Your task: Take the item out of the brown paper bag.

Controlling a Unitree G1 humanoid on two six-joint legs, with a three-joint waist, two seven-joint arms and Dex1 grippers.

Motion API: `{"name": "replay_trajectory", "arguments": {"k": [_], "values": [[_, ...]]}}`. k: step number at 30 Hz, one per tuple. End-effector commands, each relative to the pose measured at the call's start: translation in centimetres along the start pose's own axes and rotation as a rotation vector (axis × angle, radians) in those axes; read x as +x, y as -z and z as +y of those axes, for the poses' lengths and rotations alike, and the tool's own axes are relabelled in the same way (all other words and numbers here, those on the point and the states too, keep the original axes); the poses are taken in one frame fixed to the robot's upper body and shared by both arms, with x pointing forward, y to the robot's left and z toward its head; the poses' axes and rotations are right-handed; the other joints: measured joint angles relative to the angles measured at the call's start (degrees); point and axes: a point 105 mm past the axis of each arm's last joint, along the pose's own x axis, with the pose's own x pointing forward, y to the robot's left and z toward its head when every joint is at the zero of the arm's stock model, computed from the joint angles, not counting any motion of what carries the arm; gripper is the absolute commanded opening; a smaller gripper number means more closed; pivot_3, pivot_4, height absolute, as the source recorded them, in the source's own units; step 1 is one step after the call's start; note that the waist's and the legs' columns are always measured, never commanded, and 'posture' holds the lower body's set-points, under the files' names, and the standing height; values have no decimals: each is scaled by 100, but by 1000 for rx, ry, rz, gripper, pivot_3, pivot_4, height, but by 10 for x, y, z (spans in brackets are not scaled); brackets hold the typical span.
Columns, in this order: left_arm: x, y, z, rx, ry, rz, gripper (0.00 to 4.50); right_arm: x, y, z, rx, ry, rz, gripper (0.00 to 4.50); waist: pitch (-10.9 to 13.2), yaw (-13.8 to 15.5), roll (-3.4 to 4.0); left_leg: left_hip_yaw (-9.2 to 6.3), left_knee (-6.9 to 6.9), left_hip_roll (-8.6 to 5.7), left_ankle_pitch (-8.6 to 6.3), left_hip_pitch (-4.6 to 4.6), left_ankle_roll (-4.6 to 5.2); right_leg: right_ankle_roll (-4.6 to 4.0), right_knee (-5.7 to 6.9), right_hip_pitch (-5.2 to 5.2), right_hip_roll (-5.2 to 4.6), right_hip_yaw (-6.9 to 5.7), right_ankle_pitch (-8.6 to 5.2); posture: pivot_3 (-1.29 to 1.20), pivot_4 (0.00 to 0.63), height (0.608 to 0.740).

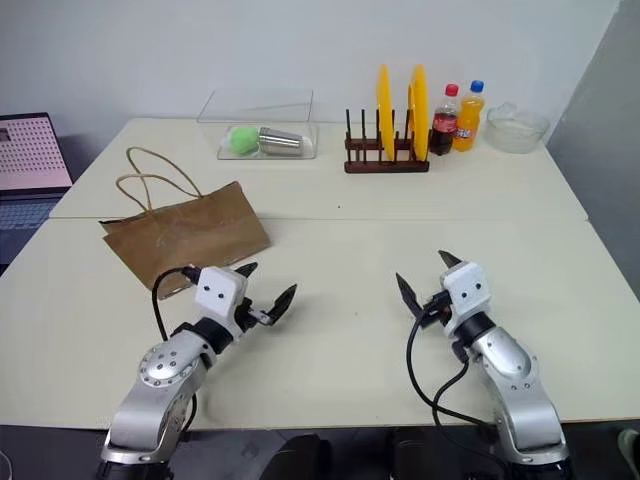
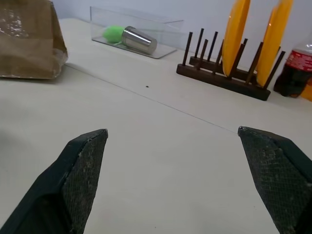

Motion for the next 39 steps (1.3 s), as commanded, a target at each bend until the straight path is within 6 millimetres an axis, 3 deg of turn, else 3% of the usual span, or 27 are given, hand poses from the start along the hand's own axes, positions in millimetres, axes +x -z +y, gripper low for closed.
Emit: {"name": "replay_trajectory", "arguments": {"k": [1, 8, 14, 20, 25, 31, 39], "values": [[-13, -26, 16, 24, -111, -116, 4488, 6, -21, 6, -36, -78, -83, 4500, 0, -8, 0, 0, 0, 0, 0, 0, 0, 0, 0, -1, 0, 0, 0, 0, 150, 740], [-44, -39, 81, 32, -377, -136, 4488, 16, -57, 37, 53, -411, -158, 4500, 0, -9, 0, -3, -1, 2, 0, 6, 0, -1, 2, 2, 2, -5, 0, 0, 150, 740], [-56, -60, 128, -3, -307, -124, 4488, 24, -74, 50, 51, -558, -185, 4500, 0, -8, -1, -10, 1, 2, 0, 5, 0, -1, 1, 4, 2, -12, 1, 0, 150, 740], [-48, -82, 168, 16, -225, -87, 4488, 24, -80, 60, 40, -615, -204, 4500, 0, -7, -2, -9, 0, 0, 0, 5, 0, -2, -2, 4, 1, -12, 1, 0, 150, 740], [-34, -92, 185, 2, -167, -64, 4488, 22, -78, 61, 25, -613, -198, 4500, 0, 0, -2, -10, 0, 0, 1, 3, -1, -3, -1, 3, 0, -12, 1, 0, 150, 740], [-9, -86, 193, -48, -66, 15, 4488, 23, -84, 65, 9, -618, -221, 4500, 0, -10, -2, -10, 0, 0, 1, 3, -2, -5, 3, -1, 0, -12, 3, 0, 150, 740], [17, -103, 207, -101, -37, -19, 4488, 25, -95, 67, -16, -636, -239, 4500, 0, -14, -4, -7, 1, -2, 1, -3, -2, -31, 4, -5, 0, -11, 19, 0, 150, 740]]}}
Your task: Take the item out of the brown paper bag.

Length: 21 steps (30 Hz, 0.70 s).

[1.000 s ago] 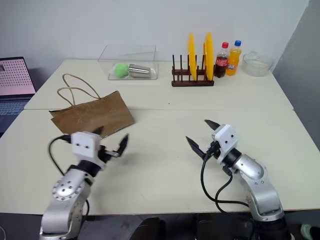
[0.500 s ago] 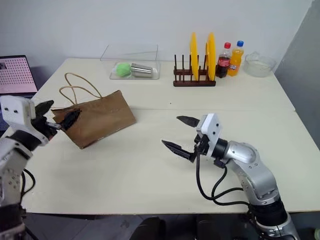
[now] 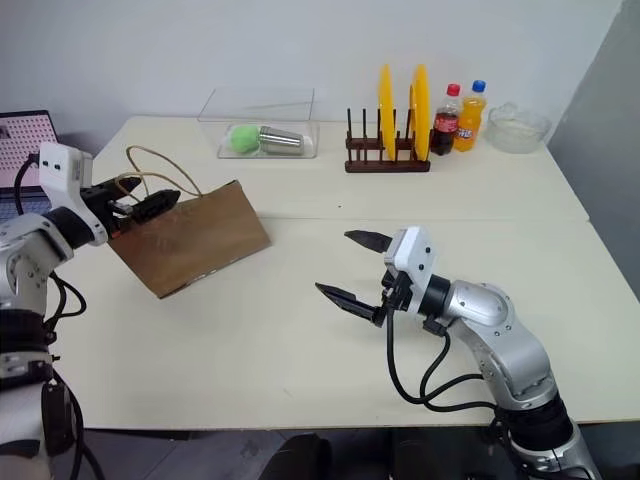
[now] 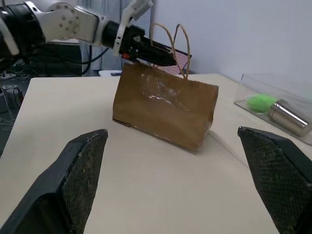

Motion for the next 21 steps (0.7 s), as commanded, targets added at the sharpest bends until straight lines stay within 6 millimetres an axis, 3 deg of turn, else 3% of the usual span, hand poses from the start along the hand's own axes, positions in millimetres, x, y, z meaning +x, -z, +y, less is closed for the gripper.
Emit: {"name": "replay_trajectory", "arguments": {"k": [1, 4, 6, 10, 19, 21], "values": [[2, -19, 5, 26, 8, -42, 4488, 1, -16, 2, -45, -12, -33, 4500, 0, -4, 0, -1, 0, 0, 0, -1, 0, -1, 0, -1, 0, -1, 1, 0, 150, 740], [5, -21, 5, 26, 21, -42, 4488, 2, -20, 4, -50, -32, -34, 4500, 0, -11, 0, 0, -1, 0, 0, -2, 0, -2, 3, -3, 0, 0, 1, 0, 150, 740], [6, -22, 6, 27, 26, -42, 4090, 2, -24, 6, -49, -50, -41, 4500, 0, -16, 0, -1, -1, 0, 0, -2, 0, -2, 4, -4, 0, -1, 1, 0, 150, 740], [6, -24, 7, 14, 39, -52, 2938, 2, -37, 11, -37, -121, -69, 4500, 0, -16, -1, -3, 1, 0, 0, -2, 0, -2, 5, -4, 0, -2, 1, 0, 150, 740], [4, -47, 9, 37, 59, -114, 17, 0, -40, 16, -19, -200, -54, 4500, 0, -17, -2, -3, 4, 0, 0, -3, 0, -2, 5, -2, 0, -4, 1, 0, 150, 740], [5, -51, 8, 46, 66, -125, 17, 0, -39, 16, -18, -201, -53, 4500, 0, -17, -2, -3, 4, 0, 0, -3, 1, -2, 5, -2, 0, -4, 1, 0, 150, 740]]}}
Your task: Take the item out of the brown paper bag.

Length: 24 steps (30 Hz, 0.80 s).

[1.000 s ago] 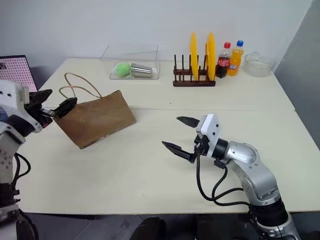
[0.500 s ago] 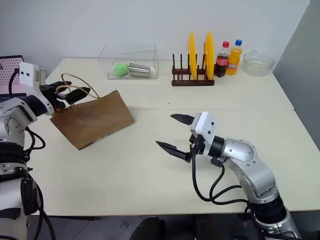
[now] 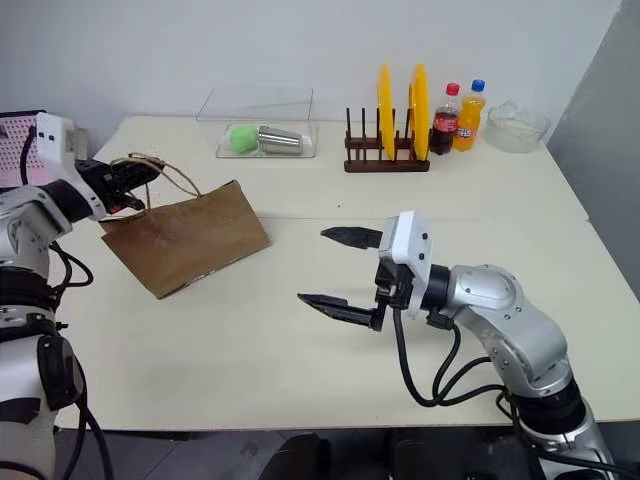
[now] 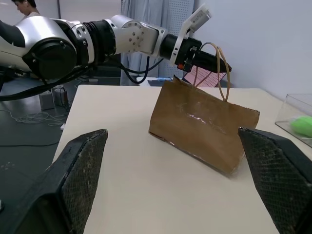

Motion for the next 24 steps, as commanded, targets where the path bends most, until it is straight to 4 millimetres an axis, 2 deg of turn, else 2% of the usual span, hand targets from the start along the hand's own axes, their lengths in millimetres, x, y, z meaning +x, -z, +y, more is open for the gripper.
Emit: {"name": "replay_trajectory", "arguments": {"k": [1, 5, 10, 15, 24], "values": [[-6, -30, 4, 70, -6, -73, 17, 0, -13, 2, -41, -19, -34, 4500, 0, 0, 0, 0, 0, 0, 0, 0, 0, 0, 0, 0, 0, 0, 0, 0, 150, 740], [-1, -40, -4, 96, 30, -98, 17, 0, -11, 2, -40, -18, -32, 4500, 1, 0, -2, 0, 0, 0, 0, -1, 0, 0, 0, 0, 0, 0, 0, 0, 150, 740], [14, -61, -25, 110, 116, -152, 17, -4, -9, 0, -41, -2, -15, 4500, 6, 16, -11, -5, 3, -1, 0, -6, 0, 0, 0, -1, 0, -6, 0, 0, 150, 740], [39, -75, -55, 137, 204, -184, 17, -14, -4, -6, -49, 57, 26, 4500, 8, 31, -14, -12, 15, -5, 0, -21, 0, 1, -3, -2, -3, -11, 1, 0, 150, 740], [89, -86, -109, 122, 283, -199, 17, -37, -7, -21, -62, 244, 42, 4500, 8, 27, -15, -29, 61, -5, 0, -67, -1, 1, 6, -19, -3, -27, 2, 0, 150, 740]]}}
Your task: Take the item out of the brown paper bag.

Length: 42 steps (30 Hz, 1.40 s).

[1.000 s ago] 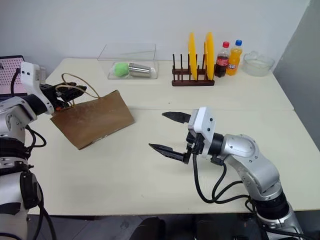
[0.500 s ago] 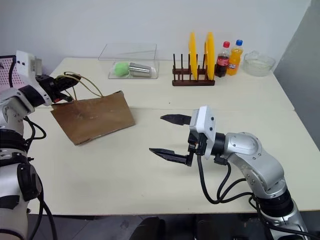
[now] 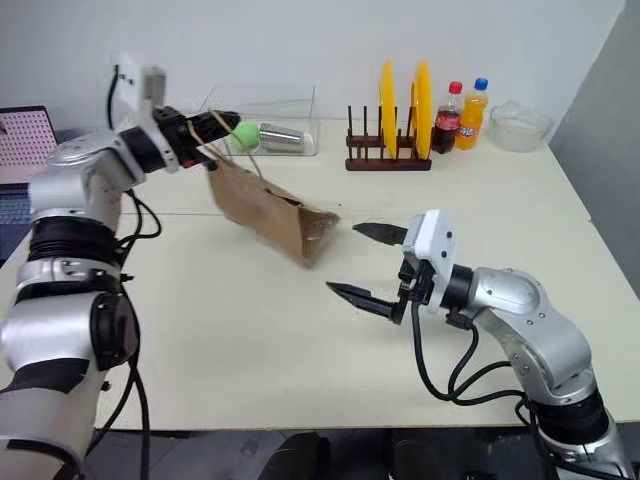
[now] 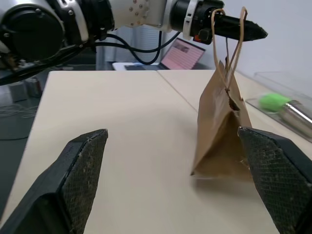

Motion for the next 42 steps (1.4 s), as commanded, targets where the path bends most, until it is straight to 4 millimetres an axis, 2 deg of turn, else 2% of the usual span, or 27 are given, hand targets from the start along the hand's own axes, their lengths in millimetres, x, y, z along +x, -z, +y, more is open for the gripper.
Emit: {"name": "replay_trajectory", "arguments": {"k": [1, 9, 16, 27, 42], "values": [[20, -37, -13, 61, 5, -85, 17, -12, -12, -6, -45, 84, -13, 4500, 1, 3, -1, 0, 4, 0, 0, -3, 0, 2, -1, 0, 0, 0, 1, 0, 150, 740], [72, -39, -45, 29, 14, -90, 17, -47, -16, -26, -89, 293, 41, 4500, 2, -4, -3, 4, 11, -2, -1, -8, 3, 8, -2, -1, 1, 2, 4, 0, 150, 740], [96, -33, -67, 26, 24, -48, 17, -63, -17, -25, -105, 381, 69, 4500, 2, -13, -2, 5, 9, -1, -1, -8, 3, 9, 2, -2, 3, 3, 4, 0, 150, 740], [101, -27, -64, -6, -37, -12, 17, -66, -17, -23, -105, 407, 73, 4500, 3, -12, -3, 7, 10, -2, -1, -7, 3, 10, 3, -2, 3, 6, 4, 0, 150, 740], [103, -1, -69, -22, -26, 59, 17, -62, -19, -22, -111, 416, 56, 4500, 2, -4, -3, 7, 11, -3, 0, -7, 1, 9, 4, -2, 2, 7, 4, 0, 150, 740]]}}
